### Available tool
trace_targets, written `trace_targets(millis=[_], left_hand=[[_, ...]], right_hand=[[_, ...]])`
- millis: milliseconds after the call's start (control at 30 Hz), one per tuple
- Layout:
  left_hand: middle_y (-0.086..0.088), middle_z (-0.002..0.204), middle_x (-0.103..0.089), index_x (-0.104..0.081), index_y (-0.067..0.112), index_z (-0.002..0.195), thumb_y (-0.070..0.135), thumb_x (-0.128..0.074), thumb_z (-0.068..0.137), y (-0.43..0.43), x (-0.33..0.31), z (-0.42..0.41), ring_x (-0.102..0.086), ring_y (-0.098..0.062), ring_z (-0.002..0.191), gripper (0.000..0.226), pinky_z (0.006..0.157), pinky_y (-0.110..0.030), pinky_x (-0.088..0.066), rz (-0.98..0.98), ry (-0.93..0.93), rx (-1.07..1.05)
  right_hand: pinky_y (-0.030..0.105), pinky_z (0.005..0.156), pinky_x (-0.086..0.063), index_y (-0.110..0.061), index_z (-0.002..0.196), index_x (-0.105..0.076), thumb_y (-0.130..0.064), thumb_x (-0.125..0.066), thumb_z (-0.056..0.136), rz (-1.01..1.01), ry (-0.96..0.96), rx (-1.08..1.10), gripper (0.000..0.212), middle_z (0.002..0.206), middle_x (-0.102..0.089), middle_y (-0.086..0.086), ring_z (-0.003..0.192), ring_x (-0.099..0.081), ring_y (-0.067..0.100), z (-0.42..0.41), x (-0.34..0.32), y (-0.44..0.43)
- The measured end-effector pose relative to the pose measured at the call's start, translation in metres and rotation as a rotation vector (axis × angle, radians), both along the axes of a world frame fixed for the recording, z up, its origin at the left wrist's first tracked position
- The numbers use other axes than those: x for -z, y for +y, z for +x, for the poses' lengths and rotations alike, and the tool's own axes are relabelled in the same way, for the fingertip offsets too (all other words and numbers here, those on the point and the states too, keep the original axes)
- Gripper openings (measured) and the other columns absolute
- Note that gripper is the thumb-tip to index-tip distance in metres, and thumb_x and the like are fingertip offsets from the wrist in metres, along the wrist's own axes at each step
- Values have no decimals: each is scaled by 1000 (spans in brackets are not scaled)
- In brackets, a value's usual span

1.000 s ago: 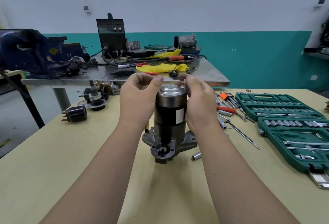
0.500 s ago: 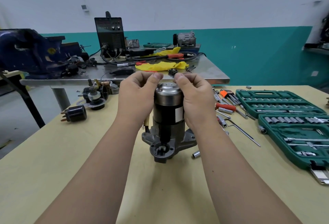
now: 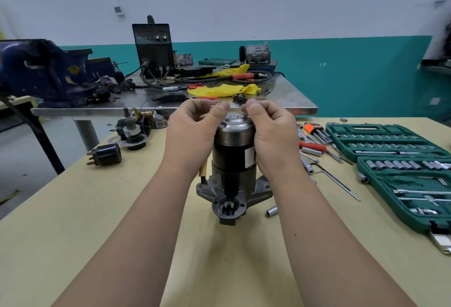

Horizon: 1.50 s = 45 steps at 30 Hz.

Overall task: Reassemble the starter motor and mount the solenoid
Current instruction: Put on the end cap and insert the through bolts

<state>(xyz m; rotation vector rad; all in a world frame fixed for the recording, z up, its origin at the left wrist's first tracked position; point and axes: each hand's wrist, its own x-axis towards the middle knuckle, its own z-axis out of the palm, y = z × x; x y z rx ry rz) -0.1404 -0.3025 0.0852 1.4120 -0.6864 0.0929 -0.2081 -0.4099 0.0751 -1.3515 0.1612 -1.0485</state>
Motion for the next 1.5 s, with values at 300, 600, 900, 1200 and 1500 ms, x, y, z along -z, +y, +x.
trace_targets(millis=[300, 600, 900, 1200, 1500], left_hand=[[13, 81, -73, -72, 22, 91, 29, -64, 94, -2, 0, -1, -67, 1, 78, 11, 63, -11, -50, 5, -16, 42], [12, 93, -74, -71, 27, 92, 28, -58, 97, -1, -1, 1, -67, 3, 87, 15, 69, -12, -51, 40, -51, 78], [9, 94, -75, -74, 25, 93, 25, -53, 100, -1, -1, 4, -69, -8, 93, 22, 80, -26, -55, 43, -10, 54], [7, 90, -75, -75, 22, 90, 26, -52, 100, -1, 2, 3, -69, -12, 91, 25, 81, -31, -55, 10, 14, 37], [7, 92, -75, -75, 24, 92, 28, -56, 97, 1, 1, 5, -68, -15, 94, 20, 86, -38, -55, 44, 11, 57]], right_hand=[[28, 66, -53, -22, 74, -68, -31, -69, 76, 38, -12, 6, 10, 84, -70, 3, 78, -67, 17, -2, 1, -2], [28, 66, -53, -23, 70, -70, -30, -68, 77, 21, -44, -27, 10, 73, -70, -5, 73, -67, 13, -2, 3, -4], [25, 62, -53, -18, 77, -64, -23, -70, 81, 57, -57, -43, 9, 69, -68, -8, 68, -66, 10, -2, 4, -3], [31, 67, -53, -22, 72, -66, -32, -68, 77, 40, -51, -52, 11, 70, -68, -5, 70, -65, 13, -1, 5, -1], [28, 67, -55, -17, 82, -65, -24, -69, 83, 12, -47, -33, 9, 72, -68, -8, 72, -65, 10, -4, 5, -1]])
